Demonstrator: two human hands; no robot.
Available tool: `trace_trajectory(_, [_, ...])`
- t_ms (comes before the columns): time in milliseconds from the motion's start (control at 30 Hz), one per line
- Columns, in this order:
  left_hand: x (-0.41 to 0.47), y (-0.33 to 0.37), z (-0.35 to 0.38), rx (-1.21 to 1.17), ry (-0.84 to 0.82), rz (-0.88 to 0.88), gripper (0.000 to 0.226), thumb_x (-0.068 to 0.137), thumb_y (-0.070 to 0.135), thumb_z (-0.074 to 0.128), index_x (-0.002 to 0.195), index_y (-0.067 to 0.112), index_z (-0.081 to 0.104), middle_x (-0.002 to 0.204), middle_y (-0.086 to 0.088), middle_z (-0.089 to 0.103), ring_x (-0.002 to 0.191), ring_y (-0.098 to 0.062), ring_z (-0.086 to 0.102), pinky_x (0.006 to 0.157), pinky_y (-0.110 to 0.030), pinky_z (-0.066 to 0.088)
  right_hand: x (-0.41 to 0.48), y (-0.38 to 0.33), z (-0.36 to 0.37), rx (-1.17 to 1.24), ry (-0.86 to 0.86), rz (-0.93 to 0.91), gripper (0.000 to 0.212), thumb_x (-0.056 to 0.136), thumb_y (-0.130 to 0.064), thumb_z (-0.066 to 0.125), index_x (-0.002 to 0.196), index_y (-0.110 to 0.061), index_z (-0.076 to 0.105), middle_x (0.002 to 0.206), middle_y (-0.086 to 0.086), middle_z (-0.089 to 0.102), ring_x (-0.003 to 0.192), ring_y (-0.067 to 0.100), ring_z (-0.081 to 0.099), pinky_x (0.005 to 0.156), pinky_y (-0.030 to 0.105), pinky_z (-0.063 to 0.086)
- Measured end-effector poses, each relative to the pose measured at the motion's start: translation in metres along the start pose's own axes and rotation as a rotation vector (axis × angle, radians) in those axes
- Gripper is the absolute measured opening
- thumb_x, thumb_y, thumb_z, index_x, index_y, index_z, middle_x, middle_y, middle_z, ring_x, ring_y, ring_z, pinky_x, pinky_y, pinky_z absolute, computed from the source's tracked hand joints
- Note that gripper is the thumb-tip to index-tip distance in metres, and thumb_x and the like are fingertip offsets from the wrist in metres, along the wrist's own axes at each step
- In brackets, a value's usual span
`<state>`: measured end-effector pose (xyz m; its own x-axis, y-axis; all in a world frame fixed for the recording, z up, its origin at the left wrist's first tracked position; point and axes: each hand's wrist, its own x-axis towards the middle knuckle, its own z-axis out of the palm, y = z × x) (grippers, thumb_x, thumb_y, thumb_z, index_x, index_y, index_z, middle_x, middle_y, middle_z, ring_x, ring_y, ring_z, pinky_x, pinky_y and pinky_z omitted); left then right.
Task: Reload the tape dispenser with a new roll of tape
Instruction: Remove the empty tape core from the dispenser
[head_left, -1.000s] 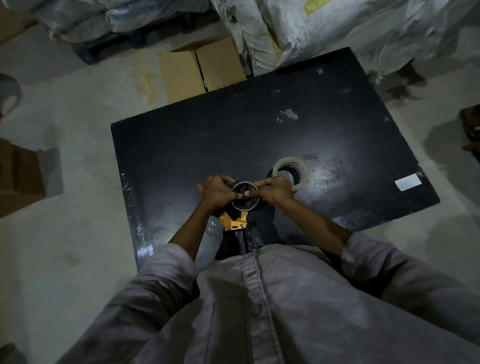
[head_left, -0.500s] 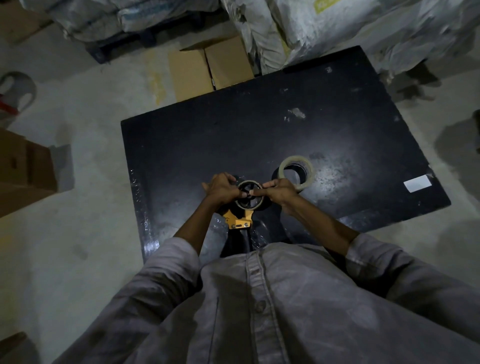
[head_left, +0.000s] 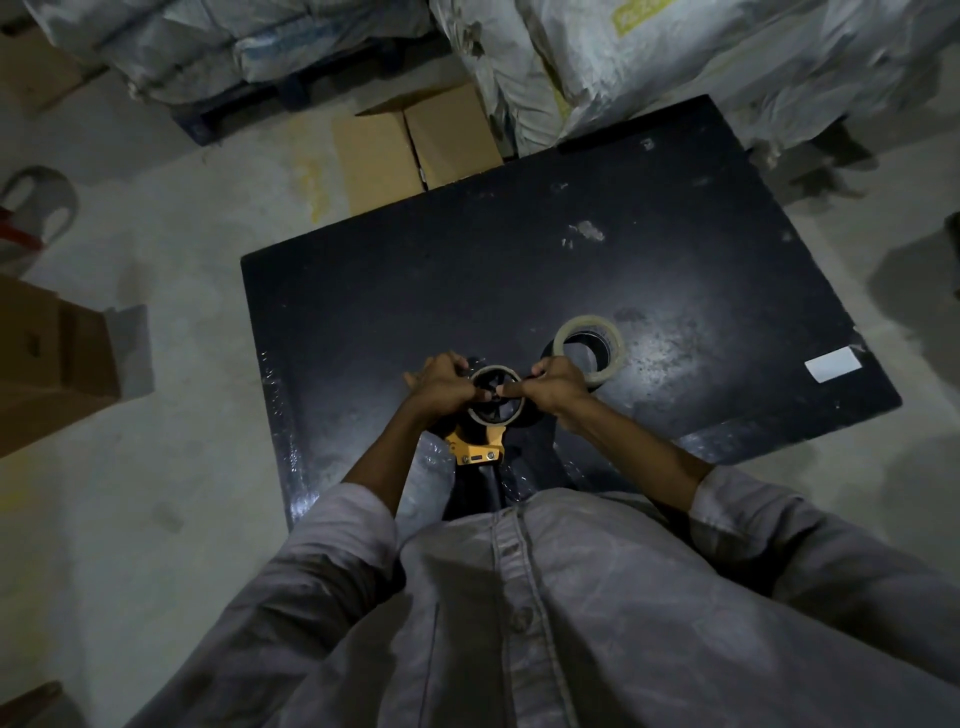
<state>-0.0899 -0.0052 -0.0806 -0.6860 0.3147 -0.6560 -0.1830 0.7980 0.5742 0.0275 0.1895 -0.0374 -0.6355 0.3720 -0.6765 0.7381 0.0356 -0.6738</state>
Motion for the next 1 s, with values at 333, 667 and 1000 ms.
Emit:
trace_trajectory(333, [-0.039, 0.028, -0.013, -0.047, -0.016, 0.068, 0.059, 0.059, 0.030, 0.103, 0.101, 0.028, 0.063, 0.103, -0.006, 0.076, 0.108, -0.028, 0.076, 0.105, -0.057, 0.060, 0.005, 0.001, -0.002, -0.038, 0.004, -0.005, 0.055, 0.064, -0.031, 0.108, 0.085, -0.023, 0.057, 0.088, 0.003, 0.067, 0.082, 0.020, 0.068, 0.064, 0.038, 0.062])
trace_trajectory(667, [-0.062, 0.043, -0.043, 0.121, -0.245, 0.183, 0.028, 0.096, 0.014, 0.085, 0.123, 0.018, 0.079, 0.115, -0.005, 0.081, 0.109, -0.022, 0.076, 0.099, -0.041, 0.061, -0.011, 0.018, -0.018, 0.251, -0.365, -0.036, 0.064, 0.084, -0.016, 0.097, 0.142, -0.017, 0.068, 0.125, 0.002, 0.083, 0.120, 0.019, 0.078, 0.102, 0.047, 0.066])
trace_trajectory(1000, [-0.058, 0.023, -0.042, 0.015, -0.252, 0.176, 0.046, 0.082, 0.011, 0.096, 0.125, 0.018, 0.082, 0.117, -0.016, 0.083, 0.109, -0.023, 0.077, 0.099, -0.047, 0.062, -0.013, 0.019, -0.020, 0.444, -0.406, 0.038, 0.027, 0.105, -0.026, 0.076, 0.124, -0.007, 0.079, 0.120, 0.007, 0.084, 0.116, 0.021, 0.079, 0.104, 0.040, 0.063])
